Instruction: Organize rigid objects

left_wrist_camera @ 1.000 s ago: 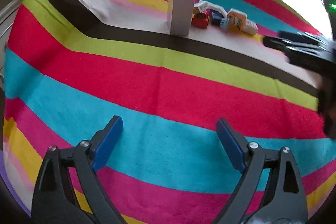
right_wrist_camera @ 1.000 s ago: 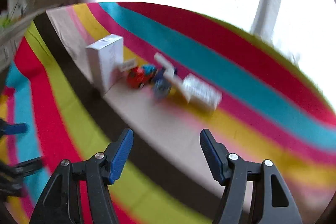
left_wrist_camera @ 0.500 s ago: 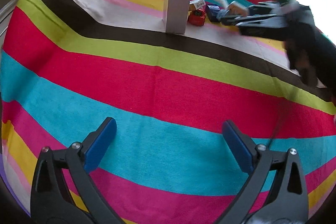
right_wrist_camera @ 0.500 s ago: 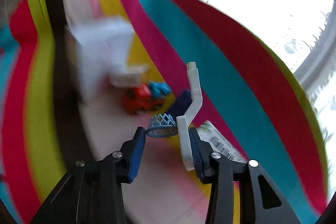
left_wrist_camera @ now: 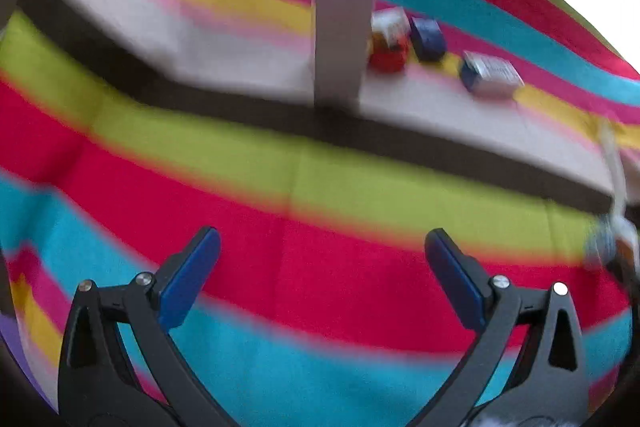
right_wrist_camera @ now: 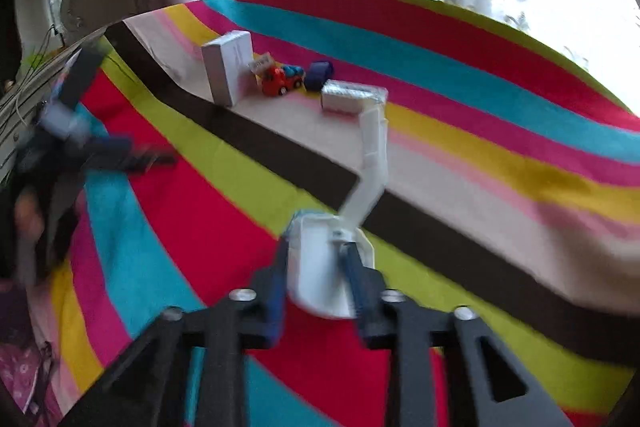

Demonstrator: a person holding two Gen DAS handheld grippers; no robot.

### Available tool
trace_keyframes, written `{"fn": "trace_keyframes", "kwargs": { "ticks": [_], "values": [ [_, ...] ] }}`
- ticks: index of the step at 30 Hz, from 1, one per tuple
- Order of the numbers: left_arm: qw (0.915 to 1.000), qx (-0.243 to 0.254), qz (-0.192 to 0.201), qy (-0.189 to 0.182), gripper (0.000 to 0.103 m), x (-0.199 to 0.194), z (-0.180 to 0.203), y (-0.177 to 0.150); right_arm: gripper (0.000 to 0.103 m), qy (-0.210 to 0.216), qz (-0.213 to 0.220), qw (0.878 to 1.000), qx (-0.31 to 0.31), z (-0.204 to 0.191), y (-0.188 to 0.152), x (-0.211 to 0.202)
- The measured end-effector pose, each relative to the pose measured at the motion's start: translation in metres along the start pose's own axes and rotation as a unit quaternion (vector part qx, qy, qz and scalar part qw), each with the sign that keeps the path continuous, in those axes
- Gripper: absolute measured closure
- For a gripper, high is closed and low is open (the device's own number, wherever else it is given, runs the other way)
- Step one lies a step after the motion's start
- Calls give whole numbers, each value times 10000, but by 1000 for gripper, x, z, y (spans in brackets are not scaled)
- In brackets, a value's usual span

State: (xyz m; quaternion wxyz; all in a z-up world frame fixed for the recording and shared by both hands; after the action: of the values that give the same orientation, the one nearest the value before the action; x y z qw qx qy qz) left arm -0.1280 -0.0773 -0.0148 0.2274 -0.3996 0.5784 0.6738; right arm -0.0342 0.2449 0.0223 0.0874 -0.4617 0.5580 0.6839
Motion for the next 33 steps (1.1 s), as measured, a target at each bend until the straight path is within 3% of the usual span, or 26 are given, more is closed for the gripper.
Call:
{"fn": "trace_keyframes", "kwargs": {
  "ticks": [6,8,9,13,15,19,26,33],
  "values": [
    [9988,-114,220,417,3,57,2,72,78,12,177,9989,427,10,-9,-9],
    [9987,-357,337,101,30,60,-3,81,78,-39,181,9987,471,12,-11,-10],
    [9981,-433,361,-227,64,59,-4,82,77,-10,199,9983,555,15,-11,-9],
    [9973,-370,418,-475,65,34,-8,62,58,54,185,9935,1122,35,-18,-3],
    [9971,-271,450,-550,65,10,-10,39,55,102,87,9916,1288,41,-20,2],
    [9961,-174,363,-787,65,-29,-14,-7,39,163,114,9935,1117,36,-16,2],
    [9937,34,81,-1119,65,-67,-16,-60,39,19,-109,9981,614,27,-5,23],
    [9924,-42,-25,-1227,65,-77,-14,-76,38,49,-258,9980,580,39,12,53]
  ]
}}
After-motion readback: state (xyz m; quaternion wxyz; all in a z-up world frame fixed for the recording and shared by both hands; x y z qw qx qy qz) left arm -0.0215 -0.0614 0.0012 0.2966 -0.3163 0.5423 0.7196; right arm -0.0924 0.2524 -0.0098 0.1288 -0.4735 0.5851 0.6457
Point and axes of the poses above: each gripper's, at about its wrist camera, not at the fingertips, and x roughly the way its jaws point, z to its right, y to its top, the point moved 4 cm from there along x, roughly the way its jaws point
